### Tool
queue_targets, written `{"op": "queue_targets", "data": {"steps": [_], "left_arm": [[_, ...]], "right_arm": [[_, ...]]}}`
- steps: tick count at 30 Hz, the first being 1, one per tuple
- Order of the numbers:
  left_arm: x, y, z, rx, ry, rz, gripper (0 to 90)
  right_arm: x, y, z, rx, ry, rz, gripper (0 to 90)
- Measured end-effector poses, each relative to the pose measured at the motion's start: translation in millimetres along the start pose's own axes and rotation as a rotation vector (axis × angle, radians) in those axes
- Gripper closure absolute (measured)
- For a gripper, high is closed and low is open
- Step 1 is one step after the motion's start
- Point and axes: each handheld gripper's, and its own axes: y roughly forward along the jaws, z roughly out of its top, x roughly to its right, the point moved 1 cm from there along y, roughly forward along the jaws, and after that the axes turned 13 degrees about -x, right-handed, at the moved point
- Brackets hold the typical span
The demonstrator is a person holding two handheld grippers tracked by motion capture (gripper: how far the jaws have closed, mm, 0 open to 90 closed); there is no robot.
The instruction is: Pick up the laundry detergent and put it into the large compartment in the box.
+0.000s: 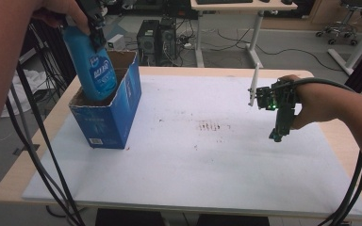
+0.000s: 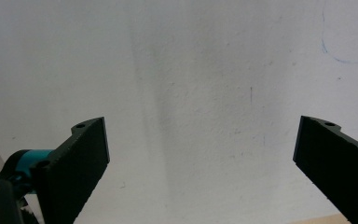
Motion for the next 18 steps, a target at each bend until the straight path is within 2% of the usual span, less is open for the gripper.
{"op": "queue_targets", "data": {"steps": [5, 10, 18], "left_arm": [[-3.8, 22.5, 9.0, -0.018, 0.029, -0.01, 37.7], [-7.4, 44.9, 17.2, -0.039, 0.075, 0.003, 37.7], [-10.9, 72.7, 24.4, -0.075, 0.193, 0.061, 37.7]], "right_arm": [[-0.1, 0.6, 0.3, -0.006, -0.001, 0.001, 2.4], [0.3, 1.6, 1.2, -0.009, -0.006, 0.0, 2.4], [1.7, 4.0, 4.4, -0.011, -0.007, 0.004, 2.4]]}}
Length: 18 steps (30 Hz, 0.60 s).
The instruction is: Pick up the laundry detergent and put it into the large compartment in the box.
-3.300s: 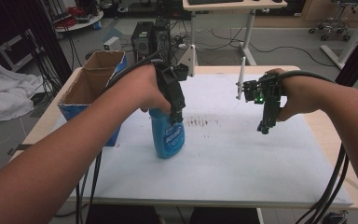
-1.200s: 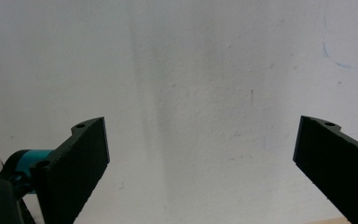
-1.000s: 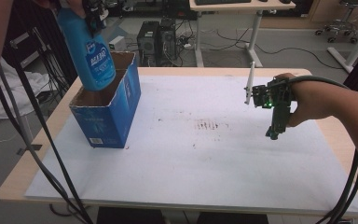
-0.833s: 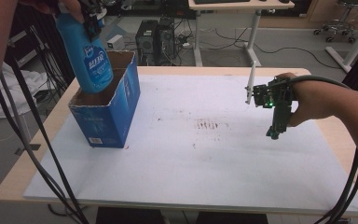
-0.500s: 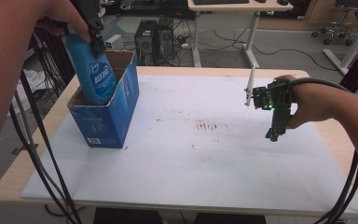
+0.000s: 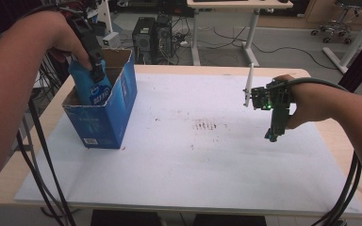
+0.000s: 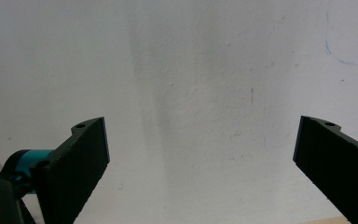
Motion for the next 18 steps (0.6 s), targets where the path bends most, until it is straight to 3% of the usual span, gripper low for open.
{"op": "queue_targets", "data": {"steps": [9, 15, 18], "left_arm": [[-2.3, 19.5, 5.2, -0.01, 0.076, 0.034, 37.7], [-0.5, 31.0, 10.3, -0.003, 0.173, 0.072, 37.7], [-0.3, 35.9, 13.5, -0.006, 0.183, 0.074, 37.7]], "right_arm": [[1.0, 3.3, 7.9, -0.006, -0.014, 0.002, 2.4], [1.6, 4.4, 9.5, -0.01, -0.017, 0.007, 2.4], [1.1, 5.6, 10.1, -0.008, -0.011, 0.007, 2.4]]}}
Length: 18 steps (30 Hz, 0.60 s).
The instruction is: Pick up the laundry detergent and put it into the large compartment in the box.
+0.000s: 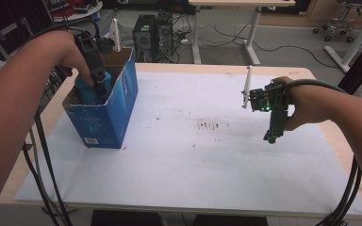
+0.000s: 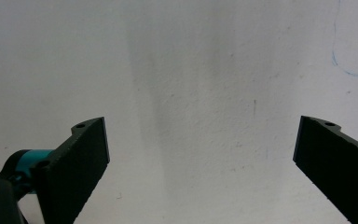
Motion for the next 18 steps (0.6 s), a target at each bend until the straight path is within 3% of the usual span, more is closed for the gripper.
{"op": "queue_targets", "data": {"steps": [11, 18], "left_arm": [[-3.8, 12.6, 5.2, 0.016, 0.049, 0.013, 37.6], [-4.0, 14.0, 4.7, 0.014, 0.04, 0.011, 37.5]], "right_arm": [[1.3, 4.1, 1.2, -0.004, -0.003, 0.007, 2.4], [2.1, 4.4, 4.1, 0.001, -0.011, 0.004, 2.4]]}}
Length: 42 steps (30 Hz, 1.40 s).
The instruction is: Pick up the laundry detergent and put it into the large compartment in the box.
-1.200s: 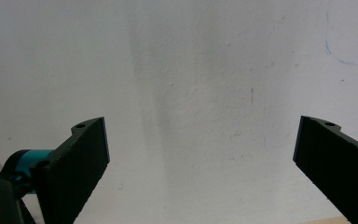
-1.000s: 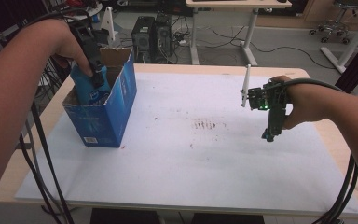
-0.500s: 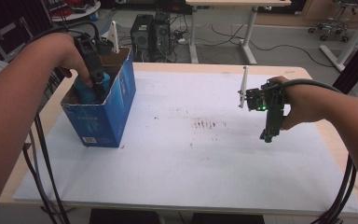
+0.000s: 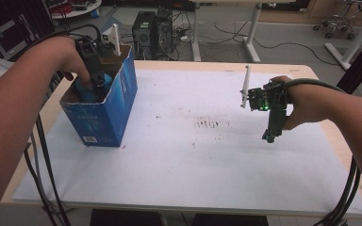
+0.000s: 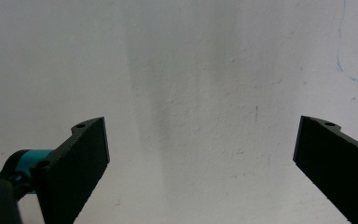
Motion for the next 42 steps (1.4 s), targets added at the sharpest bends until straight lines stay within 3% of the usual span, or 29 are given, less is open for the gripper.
{"op": "queue_targets", "data": {"steps": [7, 17, 23, 28, 33, 42], "left_arm": [[-1.0, -0.2, 0.1, 0.0, -0.009, -0.006, 37.1], [-1.9, -7.8, -7.8, 0.053, -0.027, -0.052, 31.2], [-0.2, -11.4, -8.3, 0.049, -0.032, -0.064, 28.1], [0.4, -17.8, -10.0, 0.048, -0.04, -0.059, 26.8], [1.3, -29.1, -15.4, 0.073, -0.072, -0.061, 22.3], [5.7, -48.2, -23.9, 0.078, -0.075, -0.043, 16.5]], "right_arm": [[-0.8, 0.1, 0.8, 0.0, 0.003, 0.007, 2.4], [-0.3, -0.1, 0.6, 0.003, 0.002, 0.006, 2.4], [-1.3, -0.6, 1.9, 0.005, 0.0, 0.009, 2.4], [-1.7, -1.0, 0.8, 0.007, 0.003, 0.008, 2.4], [-1.3, -1.1, -1.1, 0.002, 0.007, 0.013, 2.4], [-1.0, -2.5, 0.2, 0.01, 0.002, 0.01, 2.4]]}}
